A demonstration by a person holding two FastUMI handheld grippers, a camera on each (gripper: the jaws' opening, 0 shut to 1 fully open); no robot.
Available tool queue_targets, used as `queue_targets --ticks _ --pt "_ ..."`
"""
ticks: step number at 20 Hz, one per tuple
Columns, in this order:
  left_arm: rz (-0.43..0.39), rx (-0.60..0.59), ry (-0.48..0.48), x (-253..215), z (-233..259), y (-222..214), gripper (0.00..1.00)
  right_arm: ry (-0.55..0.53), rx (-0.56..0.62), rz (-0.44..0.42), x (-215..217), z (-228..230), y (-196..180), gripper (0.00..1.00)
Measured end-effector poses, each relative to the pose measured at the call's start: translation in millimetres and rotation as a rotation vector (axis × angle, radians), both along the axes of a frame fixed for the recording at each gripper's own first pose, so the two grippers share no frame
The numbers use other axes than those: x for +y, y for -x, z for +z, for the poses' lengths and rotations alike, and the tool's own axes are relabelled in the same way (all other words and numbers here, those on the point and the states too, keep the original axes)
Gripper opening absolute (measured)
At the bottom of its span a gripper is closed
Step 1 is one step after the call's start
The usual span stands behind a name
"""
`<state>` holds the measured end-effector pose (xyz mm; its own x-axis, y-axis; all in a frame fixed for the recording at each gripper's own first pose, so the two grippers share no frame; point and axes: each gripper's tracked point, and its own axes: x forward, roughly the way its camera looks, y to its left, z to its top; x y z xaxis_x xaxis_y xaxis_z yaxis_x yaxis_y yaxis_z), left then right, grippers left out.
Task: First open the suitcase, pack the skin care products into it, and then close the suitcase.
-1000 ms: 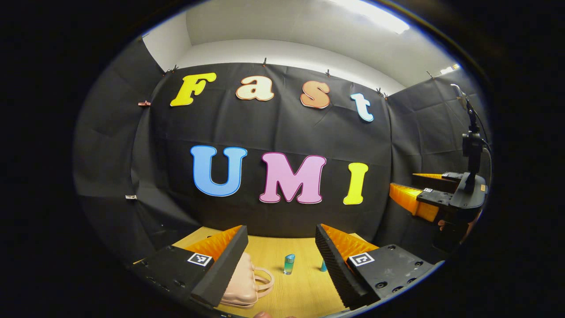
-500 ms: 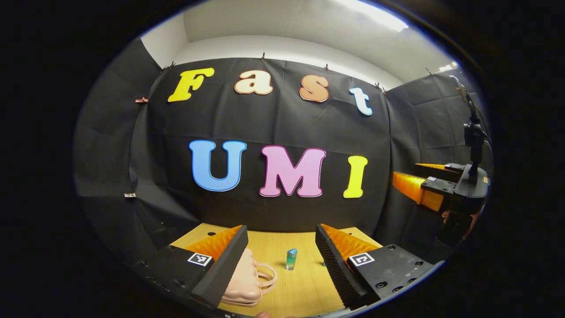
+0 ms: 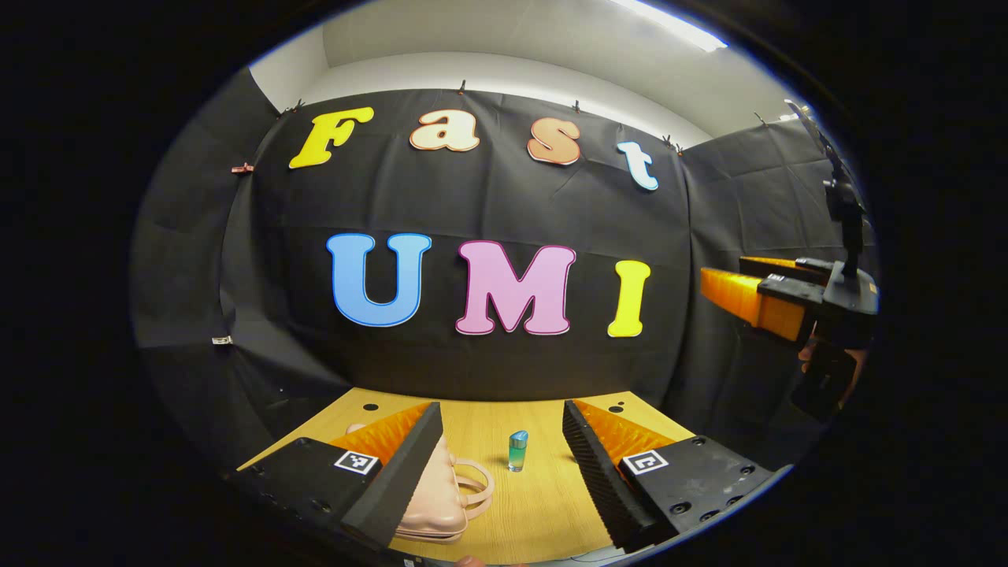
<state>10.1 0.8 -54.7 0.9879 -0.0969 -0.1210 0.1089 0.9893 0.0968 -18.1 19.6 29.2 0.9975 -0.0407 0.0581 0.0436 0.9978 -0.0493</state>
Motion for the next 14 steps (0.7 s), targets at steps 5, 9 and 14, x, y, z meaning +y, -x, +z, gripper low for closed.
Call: queue_targets --ticks 5,9,14 --pt "-0.005 0.065 0.002 -14 -37 -26 0.96 -0.003 0.003 0.01 -4 -3 -12 0.95" --pt "0.045 0.18 0.018 -11 -94 -65 0.97 -0.002 0.023 0.019 -12 -20 -31 0.96" --pt "0.144 0.39 -0.004 3 -184 -121 0.97 0.006 0.08 0.044 -23 -56 -70 0.96"
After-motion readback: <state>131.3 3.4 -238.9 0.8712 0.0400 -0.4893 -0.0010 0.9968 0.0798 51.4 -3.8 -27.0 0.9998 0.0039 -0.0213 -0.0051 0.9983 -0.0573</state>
